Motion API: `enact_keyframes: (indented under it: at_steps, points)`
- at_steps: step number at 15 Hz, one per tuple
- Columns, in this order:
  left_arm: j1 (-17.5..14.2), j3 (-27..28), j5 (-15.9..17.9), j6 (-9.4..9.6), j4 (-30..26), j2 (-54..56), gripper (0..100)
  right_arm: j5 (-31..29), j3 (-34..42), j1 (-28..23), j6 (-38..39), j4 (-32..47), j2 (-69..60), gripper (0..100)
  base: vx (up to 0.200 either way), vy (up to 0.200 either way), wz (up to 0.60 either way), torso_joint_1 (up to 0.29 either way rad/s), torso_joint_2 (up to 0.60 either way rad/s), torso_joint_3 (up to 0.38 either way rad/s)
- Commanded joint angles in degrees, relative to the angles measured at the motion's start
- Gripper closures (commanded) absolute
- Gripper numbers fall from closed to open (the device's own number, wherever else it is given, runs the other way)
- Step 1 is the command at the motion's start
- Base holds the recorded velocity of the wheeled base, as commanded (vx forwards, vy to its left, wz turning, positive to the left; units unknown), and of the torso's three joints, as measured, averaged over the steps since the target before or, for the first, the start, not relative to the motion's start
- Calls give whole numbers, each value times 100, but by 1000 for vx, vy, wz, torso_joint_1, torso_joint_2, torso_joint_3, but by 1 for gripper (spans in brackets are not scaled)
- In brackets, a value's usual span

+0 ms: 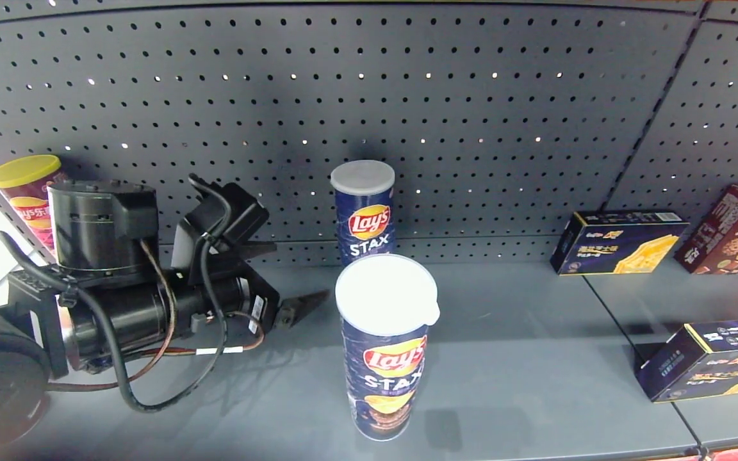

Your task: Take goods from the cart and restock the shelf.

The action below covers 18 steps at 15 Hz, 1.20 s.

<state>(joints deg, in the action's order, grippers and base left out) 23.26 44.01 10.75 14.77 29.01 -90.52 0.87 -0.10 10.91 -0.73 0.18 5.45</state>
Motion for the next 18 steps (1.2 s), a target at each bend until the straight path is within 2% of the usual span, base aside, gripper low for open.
enact_keyframes:
  at_steps: [1, 3, 5, 11, 18]
  points:
    - [12, 205, -29, -1, -1, -221, 0, 1, 1, -1, 3, -1, 9, 0, 0, 0, 0, 0, 0, 0]
    - [56, 741, -38, -1, -10, -722, 0, 1, 1, -1, -6, -1, 9, 0, 0, 0, 0, 0, 0, 0]
    - [73, 961, -47, -1, -10, -959, 0, 1, 1, -1, -6, -1, 9, 0, 0, 0, 0, 0, 0, 0]
    - [56, 1004, -56, -27, 17, -1135, 0, 1, 1, -1, -6, -1, 9, 0, 0, 0, 0, 0, 0, 0]
    - [12, 1101, -135, -142, 17, -1214, 0, 1, 1, -1, -6, -1, 9, 0, 0, 0, 0, 0, 0, 0]
